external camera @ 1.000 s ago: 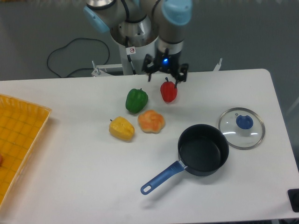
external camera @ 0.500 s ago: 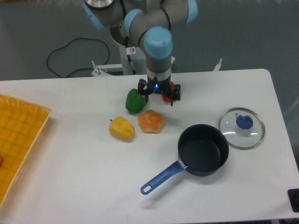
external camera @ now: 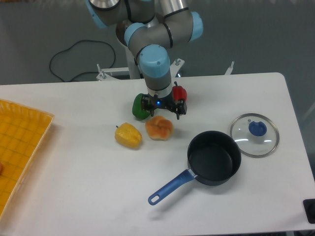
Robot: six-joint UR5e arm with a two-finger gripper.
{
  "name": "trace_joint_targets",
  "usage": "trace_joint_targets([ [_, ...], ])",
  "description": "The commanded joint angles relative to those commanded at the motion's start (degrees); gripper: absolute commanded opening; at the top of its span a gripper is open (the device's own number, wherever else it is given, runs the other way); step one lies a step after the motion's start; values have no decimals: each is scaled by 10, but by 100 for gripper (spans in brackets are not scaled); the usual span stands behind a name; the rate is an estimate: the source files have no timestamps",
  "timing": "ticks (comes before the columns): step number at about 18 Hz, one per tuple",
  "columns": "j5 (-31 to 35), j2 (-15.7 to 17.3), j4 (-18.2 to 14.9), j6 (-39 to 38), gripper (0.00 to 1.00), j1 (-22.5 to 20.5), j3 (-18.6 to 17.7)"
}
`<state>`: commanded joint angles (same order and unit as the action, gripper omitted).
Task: Pick up the bread
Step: 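Lower the gripper over the orange bun between the peppers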
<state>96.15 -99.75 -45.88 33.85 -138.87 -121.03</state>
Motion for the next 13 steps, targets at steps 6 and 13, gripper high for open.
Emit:
trace_joint_targets([
  [6, 1, -16, 13, -15, 100, 21, -1],
  [13, 29, -44, 27, -19, 99, 33, 1],
])
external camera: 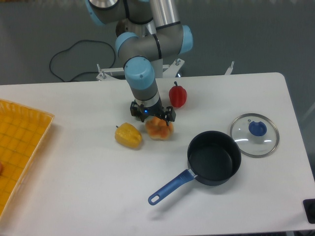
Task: Pick up the bread
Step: 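Lower the gripper over the orange bun between the peppers, then close the gripper on the orange bun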
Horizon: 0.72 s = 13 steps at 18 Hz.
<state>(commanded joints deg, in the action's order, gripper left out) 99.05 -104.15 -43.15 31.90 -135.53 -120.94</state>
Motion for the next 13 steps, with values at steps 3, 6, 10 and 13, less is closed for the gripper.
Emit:
trace_joint_targets([
  [3, 0, -3, 1, 0, 97, 0, 3],
  [6, 0, -9, 1, -3, 97, 2, 9],
  [10, 0, -9, 1, -5, 92, 4, 9],
  [13, 0, -10, 0, -4, 85, 9, 9],
])
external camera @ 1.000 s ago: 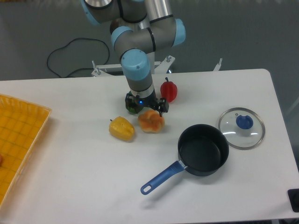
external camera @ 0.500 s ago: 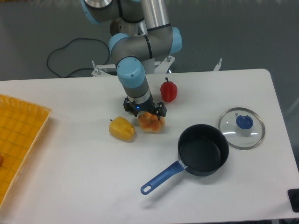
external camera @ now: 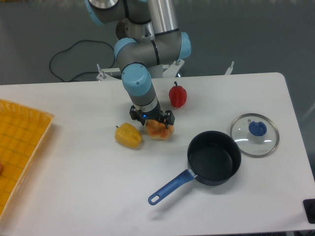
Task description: Pick up the bread
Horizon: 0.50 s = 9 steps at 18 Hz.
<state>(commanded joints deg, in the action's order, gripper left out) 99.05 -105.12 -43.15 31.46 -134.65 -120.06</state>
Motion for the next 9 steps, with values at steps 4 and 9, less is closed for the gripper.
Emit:
trace_joint_targets([
  [4, 0, -3, 0, 0, 72, 4, 0],
  [9, 1, -4, 0, 0, 58, 8, 1],
])
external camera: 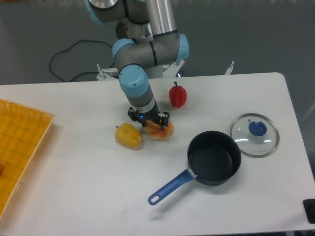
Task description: Pick up the bread
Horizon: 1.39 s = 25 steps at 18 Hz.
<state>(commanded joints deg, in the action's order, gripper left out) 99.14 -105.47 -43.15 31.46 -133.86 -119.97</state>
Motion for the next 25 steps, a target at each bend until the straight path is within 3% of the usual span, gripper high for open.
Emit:
trace_joint_targets([
  [3, 0, -1, -1, 0, 46, 1, 2],
  [6, -1, -1, -2, 1, 40, 1, 4],
  [16, -7, 10, -5, 2, 39, -1, 27],
  [21, -10, 32, -15, 2, 39, -2, 33],
  [25, -14, 47, -68, 1, 39, -9, 64],
])
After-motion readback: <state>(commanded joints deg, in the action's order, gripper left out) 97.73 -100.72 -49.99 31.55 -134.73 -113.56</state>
